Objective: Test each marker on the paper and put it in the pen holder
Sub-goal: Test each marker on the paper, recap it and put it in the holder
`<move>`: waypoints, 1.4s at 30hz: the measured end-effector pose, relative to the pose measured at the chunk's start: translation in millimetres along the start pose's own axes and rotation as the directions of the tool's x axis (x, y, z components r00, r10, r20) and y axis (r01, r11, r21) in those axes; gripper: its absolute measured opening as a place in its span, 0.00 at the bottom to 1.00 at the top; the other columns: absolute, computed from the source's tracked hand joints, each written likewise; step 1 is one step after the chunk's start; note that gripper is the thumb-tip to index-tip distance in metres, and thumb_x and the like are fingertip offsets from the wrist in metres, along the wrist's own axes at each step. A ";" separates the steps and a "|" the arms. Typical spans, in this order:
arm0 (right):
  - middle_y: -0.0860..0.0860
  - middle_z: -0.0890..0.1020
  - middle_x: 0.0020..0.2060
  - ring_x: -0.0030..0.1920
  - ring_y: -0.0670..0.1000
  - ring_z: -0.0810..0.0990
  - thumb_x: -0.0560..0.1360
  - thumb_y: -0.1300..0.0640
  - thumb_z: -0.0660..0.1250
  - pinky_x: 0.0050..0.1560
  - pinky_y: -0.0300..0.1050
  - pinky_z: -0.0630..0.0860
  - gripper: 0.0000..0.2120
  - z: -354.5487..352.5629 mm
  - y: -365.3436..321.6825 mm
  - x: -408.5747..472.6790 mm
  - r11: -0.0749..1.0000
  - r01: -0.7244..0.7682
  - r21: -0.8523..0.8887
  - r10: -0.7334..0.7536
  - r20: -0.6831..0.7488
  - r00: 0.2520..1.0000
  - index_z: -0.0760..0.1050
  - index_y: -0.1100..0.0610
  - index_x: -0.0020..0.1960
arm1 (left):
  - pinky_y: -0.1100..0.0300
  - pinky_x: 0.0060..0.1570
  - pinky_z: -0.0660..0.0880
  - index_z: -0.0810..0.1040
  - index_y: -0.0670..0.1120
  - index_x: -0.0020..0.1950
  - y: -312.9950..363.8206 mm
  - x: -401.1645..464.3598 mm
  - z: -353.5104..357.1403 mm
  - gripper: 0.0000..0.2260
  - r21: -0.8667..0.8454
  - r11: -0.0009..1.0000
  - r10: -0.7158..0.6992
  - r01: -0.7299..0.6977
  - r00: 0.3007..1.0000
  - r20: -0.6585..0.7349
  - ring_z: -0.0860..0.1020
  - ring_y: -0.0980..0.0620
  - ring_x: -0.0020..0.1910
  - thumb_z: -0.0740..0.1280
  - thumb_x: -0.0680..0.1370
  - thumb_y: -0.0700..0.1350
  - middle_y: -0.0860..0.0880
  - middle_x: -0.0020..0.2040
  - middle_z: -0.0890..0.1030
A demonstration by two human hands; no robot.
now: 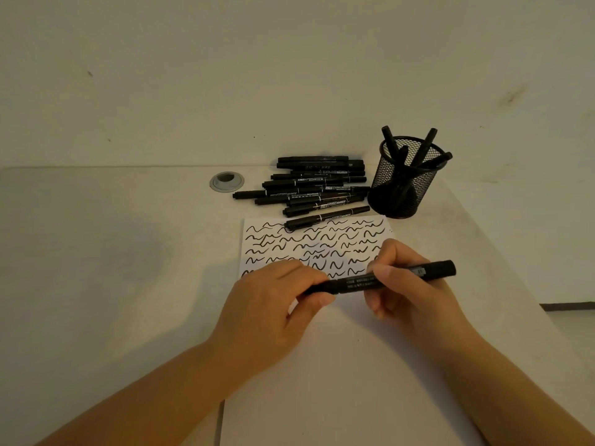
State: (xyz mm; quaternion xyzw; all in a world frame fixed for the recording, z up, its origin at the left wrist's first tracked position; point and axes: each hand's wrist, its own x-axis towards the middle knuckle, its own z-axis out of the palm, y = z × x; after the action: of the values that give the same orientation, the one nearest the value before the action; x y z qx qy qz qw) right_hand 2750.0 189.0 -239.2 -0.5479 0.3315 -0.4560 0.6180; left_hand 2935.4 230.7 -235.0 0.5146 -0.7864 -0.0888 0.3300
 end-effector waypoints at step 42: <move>0.47 0.69 0.18 0.20 0.45 0.64 0.68 0.51 0.58 0.23 0.34 0.63 0.16 18.6 0.4 -7.6 0.975 0.204 -0.082 -0.203 0.020 0.979 0.66 0.62 0.26 | 0.67 0.32 0.65 0.78 0.55 0.37 8.9 1.1 1.2 0.12 -0.609 0.680 -0.071 0.407 0.864 0.498 0.67 0.58 0.27 0.57 0.76 0.52 0.56 0.25 0.70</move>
State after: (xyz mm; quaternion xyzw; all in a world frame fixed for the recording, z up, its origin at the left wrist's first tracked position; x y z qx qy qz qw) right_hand 2764.3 203.0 -236.9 -0.6072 0.2888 -0.4994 0.5463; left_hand 2927.6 233.5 -231.2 0.4191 -0.6702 -0.5342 0.2995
